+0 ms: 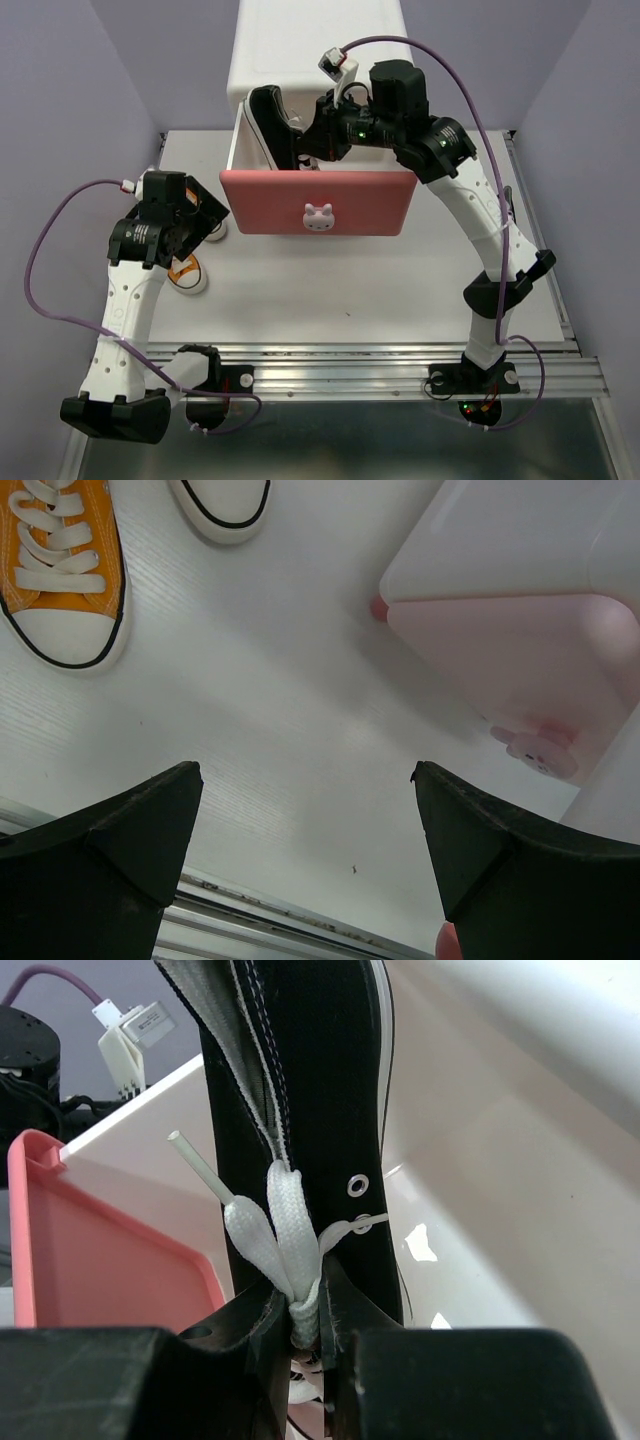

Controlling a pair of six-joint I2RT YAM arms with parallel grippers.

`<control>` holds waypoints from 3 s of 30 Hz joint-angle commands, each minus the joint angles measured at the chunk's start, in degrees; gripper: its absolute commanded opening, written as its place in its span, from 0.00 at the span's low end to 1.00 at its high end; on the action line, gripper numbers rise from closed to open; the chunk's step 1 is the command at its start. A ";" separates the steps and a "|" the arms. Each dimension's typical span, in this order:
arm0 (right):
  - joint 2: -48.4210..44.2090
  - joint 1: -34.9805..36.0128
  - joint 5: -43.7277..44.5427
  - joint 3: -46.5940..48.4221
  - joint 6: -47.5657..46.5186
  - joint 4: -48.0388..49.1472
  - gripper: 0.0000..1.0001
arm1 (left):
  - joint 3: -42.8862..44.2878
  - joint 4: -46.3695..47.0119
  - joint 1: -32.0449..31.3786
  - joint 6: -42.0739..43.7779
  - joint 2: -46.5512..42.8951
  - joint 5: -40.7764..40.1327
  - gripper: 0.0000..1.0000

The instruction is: Place and organize the shoes in the shoe cabinet

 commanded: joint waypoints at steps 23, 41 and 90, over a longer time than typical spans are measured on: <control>2.97 0.87 7.39 4.66 -7.62 -1.26 0.01 | -2.58 0.88 0.26 -0.47 -2.47 -0.28 0.99; 4.91 0.87 21.09 1.67 -11.75 -0.64 0.01 | -2.93 1.59 0.26 -1.09 -1.59 -0.55 0.99; 6.49 0.87 38.68 8.44 27.08 8.49 0.01 | -5.21 1.32 0.26 -2.49 -3.26 -0.46 0.99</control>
